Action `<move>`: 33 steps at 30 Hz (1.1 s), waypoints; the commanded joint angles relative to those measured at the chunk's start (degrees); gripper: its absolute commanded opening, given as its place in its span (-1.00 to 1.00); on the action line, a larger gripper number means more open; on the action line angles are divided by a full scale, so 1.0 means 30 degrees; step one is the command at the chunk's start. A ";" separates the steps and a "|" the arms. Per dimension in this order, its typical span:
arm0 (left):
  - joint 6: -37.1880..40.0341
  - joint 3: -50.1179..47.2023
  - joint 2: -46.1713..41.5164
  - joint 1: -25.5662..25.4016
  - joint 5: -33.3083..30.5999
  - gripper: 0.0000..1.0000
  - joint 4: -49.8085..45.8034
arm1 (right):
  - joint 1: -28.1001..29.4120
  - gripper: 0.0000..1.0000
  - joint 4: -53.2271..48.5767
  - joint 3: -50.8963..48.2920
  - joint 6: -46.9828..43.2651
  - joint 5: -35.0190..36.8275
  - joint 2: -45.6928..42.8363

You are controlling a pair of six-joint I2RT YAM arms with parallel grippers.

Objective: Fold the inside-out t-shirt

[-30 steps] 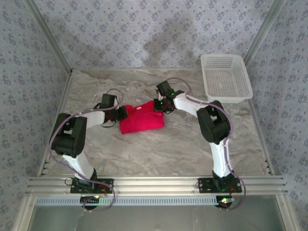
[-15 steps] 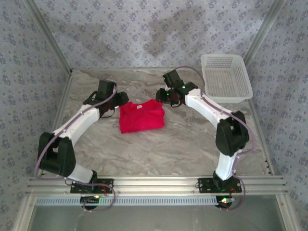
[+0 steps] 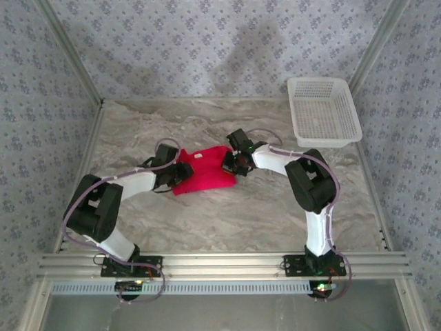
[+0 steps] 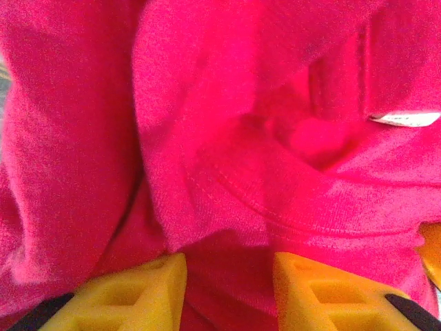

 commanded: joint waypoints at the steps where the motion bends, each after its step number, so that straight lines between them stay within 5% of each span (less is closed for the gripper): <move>1: 0.1512 -0.0860 -0.0951 0.0197 -0.1545 -0.19 -0.2856 | 0.0513 -0.95 -0.1836 -0.1244 0.0592 0.1292 -0.0771; 4: 0.2906 -0.0208 -0.1497 0.0334 -0.2354 -0.13 -0.4668 | 0.0800 -0.85 -0.3186 -0.0341 -0.0769 0.2197 -0.1972; 10: 0.4590 0.3287 -0.1623 0.0584 -0.2633 -0.01 -0.6906 | 0.1389 -0.31 -0.3715 0.1760 -0.3110 0.2979 -0.2656; 16: 0.4253 0.5507 0.0591 0.1579 -0.0404 -0.01 -0.5691 | 0.1006 -0.28 -0.4851 0.5379 -0.3819 0.2275 0.0448; 24: 0.6351 0.8830 0.3955 0.1852 -0.1876 -0.02 -0.8011 | 0.1395 -0.20 -0.9755 1.1425 -0.5705 0.5431 0.4388; 28: 0.6917 0.9913 0.5227 0.1867 -0.2272 -0.29 -0.8474 | 0.1536 -0.25 -1.0523 1.2887 -0.6654 0.5948 0.5429; 33: 0.7485 1.1296 0.5594 0.1867 -0.3274 -0.83 -0.9714 | 0.1558 -0.87 -1.1286 1.4195 -0.7236 0.6331 0.5716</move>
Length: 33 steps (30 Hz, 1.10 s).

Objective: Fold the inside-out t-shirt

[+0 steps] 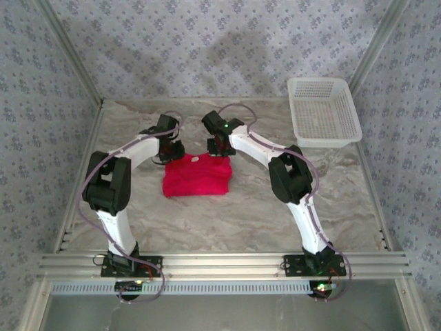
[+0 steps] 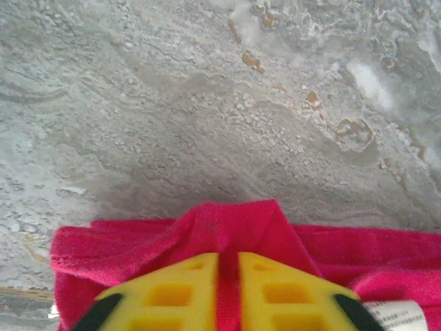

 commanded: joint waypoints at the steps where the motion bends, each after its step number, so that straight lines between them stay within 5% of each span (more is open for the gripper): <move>1: 0.0843 0.1269 -0.0122 -0.0013 -0.1073 -0.89 -0.1614 | 0.0043 -0.95 -0.1613 0.1300 -0.0721 0.0956 0.0070; 18: 0.1200 0.2524 -0.0645 0.0720 -0.1371 -1.00 -0.2805 | -0.1079 -1.00 -0.1069 0.1763 -0.0421 0.0280 -0.0484; 20: 0.0831 0.1653 -0.1606 0.0690 -0.1269 -1.00 -0.2599 | -0.1311 -0.53 -0.1512 0.2052 -0.0191 -0.0354 -0.0379; 22: 0.0066 0.0152 -0.3326 0.0506 -0.1061 -0.75 -0.2037 | -0.1352 -0.12 -0.1712 0.1806 0.0022 -0.0999 -0.0898; 24: -0.1154 -0.2201 -0.5565 0.0049 -0.0498 -0.30 -0.0727 | -0.1205 0.10 -0.1421 0.0467 0.0037 -0.1615 -0.2157; 27: -0.3830 -0.5815 -0.8348 -0.0305 0.1241 0.03 0.2144 | -0.0900 0.14 0.0272 -0.2784 0.0948 -0.3162 -0.4389; 33: -0.7864 -1.1258 -1.0205 -0.0394 0.3365 0.05 0.7644 | 0.0660 -0.08 0.5241 -0.8988 0.4974 -0.5187 -0.6491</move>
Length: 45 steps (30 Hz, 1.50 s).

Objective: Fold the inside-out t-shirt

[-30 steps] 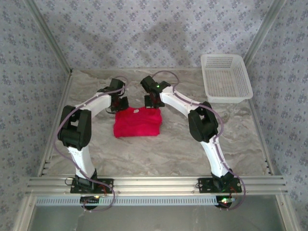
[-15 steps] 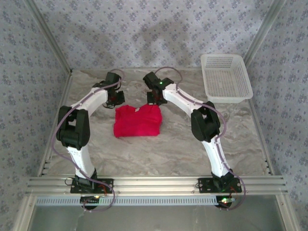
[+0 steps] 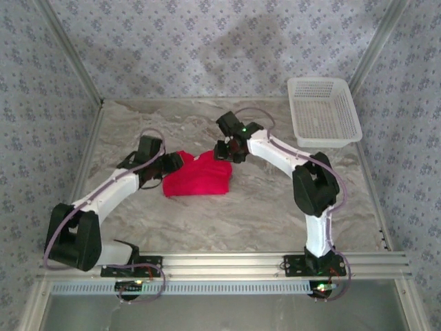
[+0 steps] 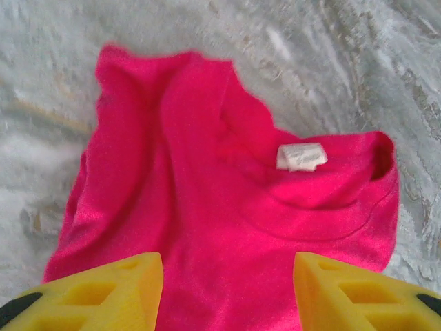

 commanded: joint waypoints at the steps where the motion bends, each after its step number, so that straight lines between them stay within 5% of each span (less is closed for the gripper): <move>1: -0.2899 -0.2023 0.0309 0.0057 0.1391 0.05 0.3687 | 0.1018 -0.09 0.3406 -0.2428 0.3016 -0.1571 -0.0282; 11: -0.1619 0.0210 0.6931 0.1915 0.2018 0.18 0.4846 | 0.0124 -0.21 0.4140 -0.0568 0.3878 -0.0634 0.4545; 20: 0.0650 0.9855 1.4683 0.3593 0.2856 0.25 0.2072 | -0.1525 -0.18 0.3123 1.0608 0.2436 -0.0805 1.1552; 25: 0.1040 1.3058 1.6295 0.4691 0.3033 0.33 0.0967 | -0.2457 -0.09 0.2434 1.6369 0.2038 -0.1853 1.4379; 27: 0.1562 1.3285 1.5770 0.4750 0.3159 0.60 0.0752 | -0.2562 0.00 0.2492 1.6586 0.0941 -0.2401 1.3919; 28: 0.1983 1.3081 1.5065 0.4688 0.2991 0.95 0.0713 | -0.2426 0.09 0.2293 1.6345 -0.0037 -0.2307 1.3225; 29: 0.2462 1.2690 1.4266 0.4604 0.2614 0.99 0.0685 | -0.2315 0.17 0.2098 1.5947 -0.0892 -0.1965 1.2365; 38: 0.8319 0.7695 0.3965 0.3364 -0.4692 0.99 -0.0396 | -0.1368 1.00 0.6465 0.2773 -0.8438 0.7356 -0.1790; 42: 1.1518 0.3696 0.0506 0.3081 -0.7003 0.99 0.1503 | -0.2291 1.00 0.9712 -0.3923 -1.1976 1.0955 -0.6506; 45: 1.2997 0.0691 -0.0885 0.3016 -0.8979 0.99 0.2938 | -0.3657 1.00 1.2583 -0.9531 -1.3658 1.1448 -0.9357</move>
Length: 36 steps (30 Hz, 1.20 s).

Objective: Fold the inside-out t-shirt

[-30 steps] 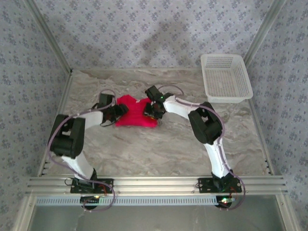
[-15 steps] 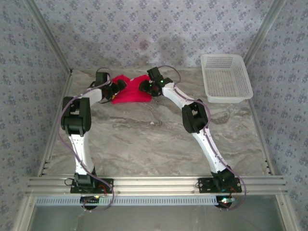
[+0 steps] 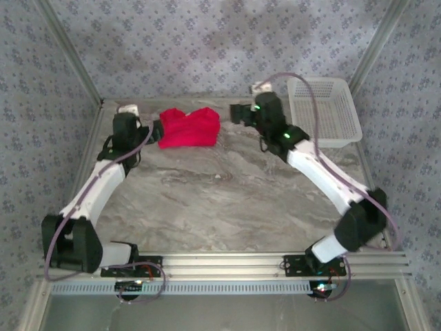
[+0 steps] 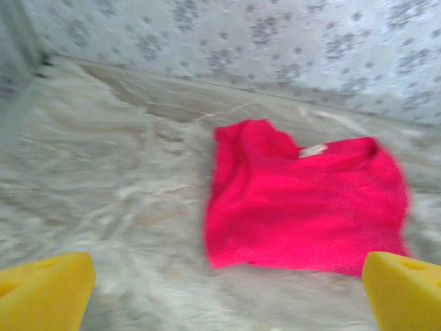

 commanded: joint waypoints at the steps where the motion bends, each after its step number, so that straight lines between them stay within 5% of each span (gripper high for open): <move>1: 0.3474 -0.3523 -0.0252 -0.0094 -0.3099 0.99 0.1140 | -0.1640 1.00 0.2490 -0.6004 -0.3506 0.2630 -0.0975; 5: 0.5725 -0.8270 -0.2110 -0.0255 -0.3172 0.99 0.6453 | -0.3669 1.00 0.3178 -0.9951 -0.2659 0.3287 -0.2598; 9: 0.6188 -1.1069 -0.3128 0.0183 -0.2547 0.99 1.0218 | -0.5798 1.00 0.7980 -1.3889 -0.2324 0.2933 -0.2487; 17: 0.6482 -1.2785 -0.1218 0.1351 -0.0637 0.99 1.4701 | -0.8379 1.00 1.5057 -1.6218 -0.4674 -0.1756 0.0413; 22: 0.6018 -1.2672 0.0077 0.2135 0.0146 0.99 1.6681 | -1.0395 1.00 2.1089 -1.9023 -0.2865 -0.3825 0.1611; 26: 0.5369 -1.1817 0.0929 0.2310 0.0469 0.99 1.6336 | -1.0160 1.00 1.9903 -1.8605 -0.2905 -0.3013 0.1359; 31: 0.5104 -1.2565 0.5115 0.2342 0.0732 0.99 2.2154 | -0.9361 1.00 2.0094 -1.8792 -0.3499 -0.1829 0.1284; 36: 0.4734 -1.1873 0.4683 0.2338 -0.0001 0.99 1.9941 | -0.9270 1.00 2.0244 -1.8826 -0.3536 -0.1649 0.1315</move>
